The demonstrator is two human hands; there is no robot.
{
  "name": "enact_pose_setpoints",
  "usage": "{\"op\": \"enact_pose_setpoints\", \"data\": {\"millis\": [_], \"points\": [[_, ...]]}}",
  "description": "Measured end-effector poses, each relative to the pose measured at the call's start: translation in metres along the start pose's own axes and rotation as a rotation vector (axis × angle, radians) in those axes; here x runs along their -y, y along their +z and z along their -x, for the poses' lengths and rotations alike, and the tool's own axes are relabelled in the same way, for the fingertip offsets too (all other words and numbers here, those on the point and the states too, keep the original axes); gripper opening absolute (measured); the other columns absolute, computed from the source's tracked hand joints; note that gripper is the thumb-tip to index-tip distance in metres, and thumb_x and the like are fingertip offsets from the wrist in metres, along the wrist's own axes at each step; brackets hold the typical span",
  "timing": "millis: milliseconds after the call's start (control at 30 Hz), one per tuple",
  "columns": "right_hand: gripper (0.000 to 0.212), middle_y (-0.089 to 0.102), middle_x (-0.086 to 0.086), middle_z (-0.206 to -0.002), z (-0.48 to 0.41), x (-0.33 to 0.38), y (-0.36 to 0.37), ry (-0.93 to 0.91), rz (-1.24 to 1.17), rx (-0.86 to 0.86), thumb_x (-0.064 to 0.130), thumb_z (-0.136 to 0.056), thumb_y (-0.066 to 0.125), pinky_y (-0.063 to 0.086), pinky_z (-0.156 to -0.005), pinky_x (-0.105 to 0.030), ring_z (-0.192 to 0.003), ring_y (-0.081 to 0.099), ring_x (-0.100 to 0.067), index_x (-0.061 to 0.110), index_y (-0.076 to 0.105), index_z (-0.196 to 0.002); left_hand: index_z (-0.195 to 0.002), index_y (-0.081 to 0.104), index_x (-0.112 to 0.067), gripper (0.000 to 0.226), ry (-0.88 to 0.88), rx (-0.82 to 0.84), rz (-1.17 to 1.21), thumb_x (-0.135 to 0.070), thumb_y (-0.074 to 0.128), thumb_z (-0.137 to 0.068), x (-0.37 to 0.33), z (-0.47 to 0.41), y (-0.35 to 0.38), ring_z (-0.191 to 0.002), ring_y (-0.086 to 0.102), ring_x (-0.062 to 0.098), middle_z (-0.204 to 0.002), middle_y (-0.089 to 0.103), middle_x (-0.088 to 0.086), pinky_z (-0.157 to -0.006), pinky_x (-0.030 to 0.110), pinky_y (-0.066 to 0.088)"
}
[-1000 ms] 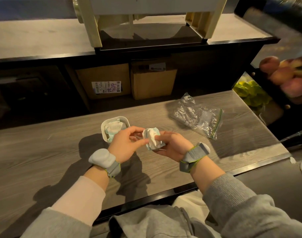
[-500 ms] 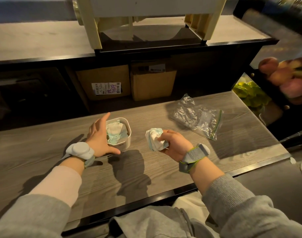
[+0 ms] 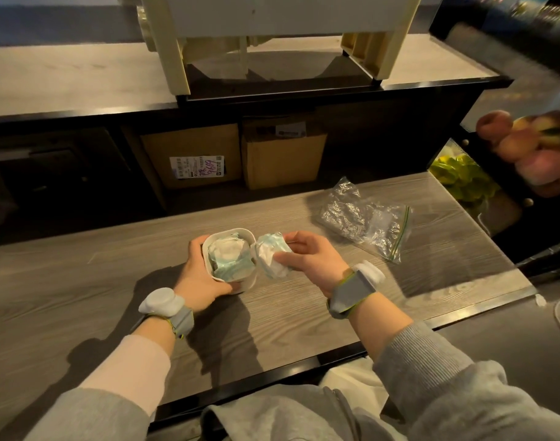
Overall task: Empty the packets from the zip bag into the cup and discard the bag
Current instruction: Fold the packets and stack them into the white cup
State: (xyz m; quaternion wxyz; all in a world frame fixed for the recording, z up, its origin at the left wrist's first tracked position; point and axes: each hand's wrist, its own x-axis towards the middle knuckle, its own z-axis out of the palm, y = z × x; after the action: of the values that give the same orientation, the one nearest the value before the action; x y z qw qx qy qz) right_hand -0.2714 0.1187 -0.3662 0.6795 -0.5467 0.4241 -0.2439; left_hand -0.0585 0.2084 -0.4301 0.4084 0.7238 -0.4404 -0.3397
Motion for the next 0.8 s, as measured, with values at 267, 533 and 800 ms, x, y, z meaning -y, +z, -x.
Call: {"op": "enact_pose_setpoints", "data": {"millis": [267, 533, 800], "points": [[0.029, 0.070, -0.001, -0.099, 0.006, 0.023, 0.010, -0.389, 0.819, 0.139, 0.017, -0.080, 0.070, 0.053, -0.083, -0.030, -0.090, 0.065, -0.016, 0.019, 0.065, -0.108, -0.129, 0.032, -0.033, 0.102, 0.129, 0.150, 0.109, -0.028, 0.094, -0.048, -0.016, 0.027, 0.028, -0.106, 0.063, 0.002, -0.119, 0.059, -0.011, -0.084, 0.020, 0.054], [0.032, 0.067, -0.004, -0.110, 0.002, 0.015, 0.024, -0.329, 1.269, 0.340, 0.017, -0.081, 0.061, 0.050, -0.088, -0.040, -0.103, 0.059, -0.026, 0.022, 0.057, -0.113, -0.123, 0.028, -0.052, 0.101, 0.134, 0.135, -0.013, -0.032, 0.091, -0.046, -0.022, 0.032, 0.035, -0.099, 0.060, -0.009, -0.112, 0.059, -0.020, -0.076, 0.012, 0.051], [0.037, 0.061, -0.005, -0.117, -0.001, 0.006, 0.025, -0.359, 1.352, 0.268, 0.014, -0.080, 0.059, 0.052, -0.083, -0.041, -0.107, 0.057, -0.028, 0.020, 0.055, -0.117, -0.127, 0.028, -0.043, 0.100, 0.144, 0.153, 0.022, -0.028, 0.091, -0.051, -0.026, 0.029, 0.036, -0.101, 0.057, -0.014, -0.116, 0.057, -0.019, -0.073, 0.002, 0.046]]}}
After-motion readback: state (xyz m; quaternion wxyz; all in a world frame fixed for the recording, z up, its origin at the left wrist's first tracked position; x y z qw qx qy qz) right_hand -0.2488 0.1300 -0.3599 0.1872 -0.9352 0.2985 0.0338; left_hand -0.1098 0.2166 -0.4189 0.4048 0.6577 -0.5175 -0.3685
